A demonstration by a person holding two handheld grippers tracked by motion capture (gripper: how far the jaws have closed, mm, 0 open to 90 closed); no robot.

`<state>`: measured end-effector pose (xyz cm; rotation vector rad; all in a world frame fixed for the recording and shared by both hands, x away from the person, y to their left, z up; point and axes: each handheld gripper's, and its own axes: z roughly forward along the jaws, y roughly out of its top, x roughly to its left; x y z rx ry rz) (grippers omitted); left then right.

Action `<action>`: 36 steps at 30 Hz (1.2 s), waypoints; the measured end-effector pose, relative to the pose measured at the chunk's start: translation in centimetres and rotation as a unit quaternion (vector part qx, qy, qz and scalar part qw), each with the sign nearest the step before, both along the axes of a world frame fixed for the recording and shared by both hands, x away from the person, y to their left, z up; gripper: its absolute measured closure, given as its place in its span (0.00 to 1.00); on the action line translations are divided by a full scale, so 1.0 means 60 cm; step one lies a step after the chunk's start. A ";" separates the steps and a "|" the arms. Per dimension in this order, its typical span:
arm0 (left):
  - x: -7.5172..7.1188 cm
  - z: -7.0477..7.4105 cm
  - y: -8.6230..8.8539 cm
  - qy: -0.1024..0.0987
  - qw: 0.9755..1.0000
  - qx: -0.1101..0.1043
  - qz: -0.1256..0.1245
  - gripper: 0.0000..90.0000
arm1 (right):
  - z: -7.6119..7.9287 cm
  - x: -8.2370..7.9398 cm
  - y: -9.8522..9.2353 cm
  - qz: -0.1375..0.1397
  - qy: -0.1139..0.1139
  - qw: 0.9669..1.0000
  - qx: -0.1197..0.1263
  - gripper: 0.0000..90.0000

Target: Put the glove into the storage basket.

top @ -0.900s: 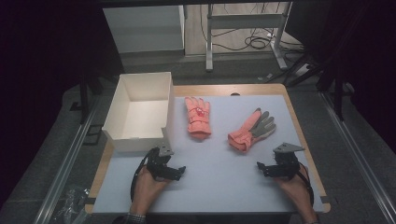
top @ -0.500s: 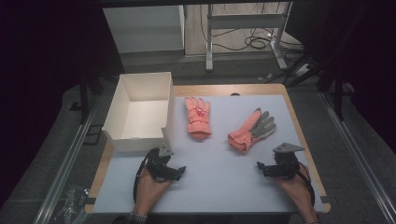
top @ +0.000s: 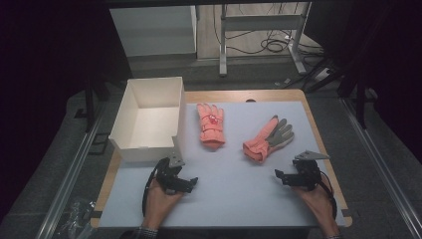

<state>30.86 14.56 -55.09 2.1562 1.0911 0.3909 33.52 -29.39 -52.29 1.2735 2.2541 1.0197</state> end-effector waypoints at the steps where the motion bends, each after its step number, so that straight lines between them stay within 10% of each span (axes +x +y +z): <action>1: 0.000 0.000 0.000 0.000 1.000 0.000 0.000 0.01 | 0.003 0.002 -0.001 -0.001 -0.001 1.000 0.000 0.20; 23: 0.000 0.000 0.000 0.000 1.000 0.000 0.000 0.01 | 0.068 0.093 0.014 -0.014 -0.013 1.000 -0.003 0.53; 36: 0.000 0.000 0.000 0.000 1.000 -0.001 0.001 0.01 | 0.065 0.164 0.046 -0.051 -0.008 0.999 0.004 0.43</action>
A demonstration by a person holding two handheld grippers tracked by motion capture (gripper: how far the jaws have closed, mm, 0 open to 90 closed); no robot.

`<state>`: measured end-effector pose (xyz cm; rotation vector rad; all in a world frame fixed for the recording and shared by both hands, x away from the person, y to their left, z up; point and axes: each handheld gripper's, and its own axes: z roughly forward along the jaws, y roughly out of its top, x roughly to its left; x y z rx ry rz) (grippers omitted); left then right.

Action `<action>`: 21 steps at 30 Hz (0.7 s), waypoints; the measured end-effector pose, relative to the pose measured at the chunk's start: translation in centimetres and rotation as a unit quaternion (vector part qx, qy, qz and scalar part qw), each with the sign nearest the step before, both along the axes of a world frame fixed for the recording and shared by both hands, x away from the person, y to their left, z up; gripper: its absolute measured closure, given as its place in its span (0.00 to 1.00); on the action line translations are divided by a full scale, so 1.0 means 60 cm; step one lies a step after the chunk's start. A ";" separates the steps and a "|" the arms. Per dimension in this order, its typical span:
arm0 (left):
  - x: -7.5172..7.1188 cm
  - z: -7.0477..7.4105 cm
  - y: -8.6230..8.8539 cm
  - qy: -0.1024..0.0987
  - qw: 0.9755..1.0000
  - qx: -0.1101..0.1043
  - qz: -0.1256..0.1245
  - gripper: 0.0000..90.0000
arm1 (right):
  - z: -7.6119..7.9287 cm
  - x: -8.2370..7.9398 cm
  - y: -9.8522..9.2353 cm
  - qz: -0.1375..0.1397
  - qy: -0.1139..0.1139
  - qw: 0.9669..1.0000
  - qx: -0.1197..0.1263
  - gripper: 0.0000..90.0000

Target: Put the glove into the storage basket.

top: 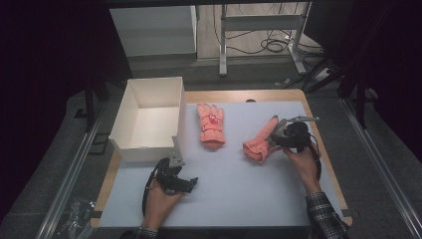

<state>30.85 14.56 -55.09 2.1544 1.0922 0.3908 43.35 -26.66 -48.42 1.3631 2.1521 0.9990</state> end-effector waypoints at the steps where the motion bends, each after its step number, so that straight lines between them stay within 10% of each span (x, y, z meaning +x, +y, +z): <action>1: 0.000 0.000 0.000 0.000 1.000 0.000 0.000 0.01 | 0.000 0.000 0.000 0.000 0.000 1.000 0.000 0.43; 11: 0.000 0.000 0.000 0.000 1.000 0.000 0.000 0.01 | -0.037 0.012 0.025 -0.011 0.013 0.998 -0.055 0.69; 21: 0.000 0.000 0.000 0.000 1.000 0.000 0.000 0.01 | -0.034 0.011 0.007 0.000 0.014 1.000 -0.025 0.95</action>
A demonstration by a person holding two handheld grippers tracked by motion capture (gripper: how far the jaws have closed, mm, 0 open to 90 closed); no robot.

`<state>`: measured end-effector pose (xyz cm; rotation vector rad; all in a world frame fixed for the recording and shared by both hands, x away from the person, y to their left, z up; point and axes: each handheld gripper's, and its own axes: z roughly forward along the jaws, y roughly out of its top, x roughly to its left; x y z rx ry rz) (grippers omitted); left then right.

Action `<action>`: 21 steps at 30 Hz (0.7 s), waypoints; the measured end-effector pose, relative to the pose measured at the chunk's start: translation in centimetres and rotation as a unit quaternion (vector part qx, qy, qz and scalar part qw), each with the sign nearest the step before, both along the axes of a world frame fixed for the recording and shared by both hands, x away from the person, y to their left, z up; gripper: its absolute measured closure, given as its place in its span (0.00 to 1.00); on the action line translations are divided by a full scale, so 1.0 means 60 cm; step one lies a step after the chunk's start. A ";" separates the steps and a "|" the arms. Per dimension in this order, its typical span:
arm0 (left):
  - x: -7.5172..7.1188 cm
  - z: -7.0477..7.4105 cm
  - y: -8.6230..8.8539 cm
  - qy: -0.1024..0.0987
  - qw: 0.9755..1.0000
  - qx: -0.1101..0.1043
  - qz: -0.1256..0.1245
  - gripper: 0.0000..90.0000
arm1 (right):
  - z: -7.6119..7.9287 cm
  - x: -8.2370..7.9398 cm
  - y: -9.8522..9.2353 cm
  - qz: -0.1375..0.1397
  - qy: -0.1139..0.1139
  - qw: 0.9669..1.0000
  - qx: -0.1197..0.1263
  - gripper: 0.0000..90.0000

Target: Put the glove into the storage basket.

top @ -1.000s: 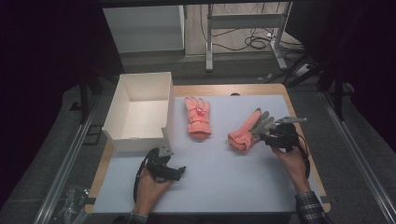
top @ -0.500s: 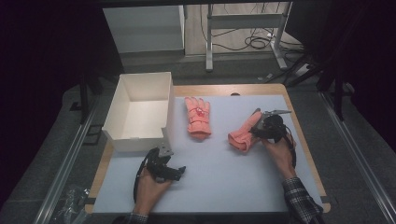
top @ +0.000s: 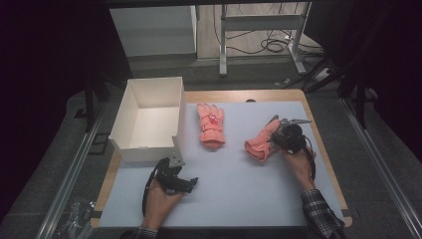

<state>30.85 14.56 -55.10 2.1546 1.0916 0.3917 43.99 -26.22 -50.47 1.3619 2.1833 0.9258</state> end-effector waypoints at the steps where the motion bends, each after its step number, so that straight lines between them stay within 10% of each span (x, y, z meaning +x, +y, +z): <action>1: 0.000 0.000 0.000 0.000 1.000 0.000 0.000 0.01 | 0.002 0.000 -0.002 0.001 0.001 1.000 0.005 0.95; 13: 0.000 0.000 0.000 0.001 1.000 0.000 0.000 0.01 | 0.039 -0.020 -0.018 0.035 0.006 0.998 0.049 0.96; 21: 0.000 0.000 0.000 0.000 1.000 0.000 -0.001 0.01 | 0.075 -0.060 -0.004 0.105 0.005 0.992 0.069 0.96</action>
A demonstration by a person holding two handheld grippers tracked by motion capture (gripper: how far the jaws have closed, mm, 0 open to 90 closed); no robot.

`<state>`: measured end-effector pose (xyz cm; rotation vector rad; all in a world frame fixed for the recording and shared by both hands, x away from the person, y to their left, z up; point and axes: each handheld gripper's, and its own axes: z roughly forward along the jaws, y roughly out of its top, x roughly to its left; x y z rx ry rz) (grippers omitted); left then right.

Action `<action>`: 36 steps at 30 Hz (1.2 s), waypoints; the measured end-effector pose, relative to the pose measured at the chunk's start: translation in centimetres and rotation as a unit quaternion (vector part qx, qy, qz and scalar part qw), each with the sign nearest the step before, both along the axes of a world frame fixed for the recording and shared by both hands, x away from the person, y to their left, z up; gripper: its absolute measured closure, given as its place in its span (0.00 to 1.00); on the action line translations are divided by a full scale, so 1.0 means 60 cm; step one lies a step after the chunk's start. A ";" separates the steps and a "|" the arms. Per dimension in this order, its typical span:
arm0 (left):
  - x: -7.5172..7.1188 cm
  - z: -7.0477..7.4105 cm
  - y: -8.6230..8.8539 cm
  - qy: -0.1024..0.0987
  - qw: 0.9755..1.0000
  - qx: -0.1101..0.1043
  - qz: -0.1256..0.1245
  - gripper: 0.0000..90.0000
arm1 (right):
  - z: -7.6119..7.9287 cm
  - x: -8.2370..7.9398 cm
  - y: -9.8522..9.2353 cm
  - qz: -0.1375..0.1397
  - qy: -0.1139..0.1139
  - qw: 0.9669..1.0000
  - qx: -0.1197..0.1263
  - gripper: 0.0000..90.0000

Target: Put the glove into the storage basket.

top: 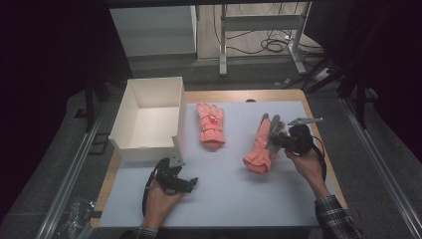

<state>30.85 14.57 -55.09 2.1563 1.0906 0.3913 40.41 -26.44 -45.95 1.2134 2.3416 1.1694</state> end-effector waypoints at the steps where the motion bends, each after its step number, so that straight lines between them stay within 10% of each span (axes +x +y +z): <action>1: 0.000 0.000 0.000 0.000 1.000 0.000 0.000 0.01 | 0.000 0.000 0.000 0.000 0.000 1.000 0.000 0.96; 10: 0.000 0.000 0.000 -0.001 1.000 0.001 -0.001 0.01 | 0.014 -0.051 0.032 0.086 0.007 0.996 0.018 0.96; 18: 0.000 0.000 0.000 0.000 1.000 -0.001 0.001 0.01 | -0.008 -0.095 0.087 0.167 0.035 0.985 0.015 0.96; 27: 0.000 0.000 0.000 0.000 1.000 0.000 0.000 0.01 | -0.054 -0.101 0.128 0.207 0.048 0.977 -0.022 0.96; 36: 0.000 0.000 0.000 0.000 1.000 0.000 0.001 0.01 | -0.065 -0.092 0.137 0.203 0.028 0.978 -0.045 0.83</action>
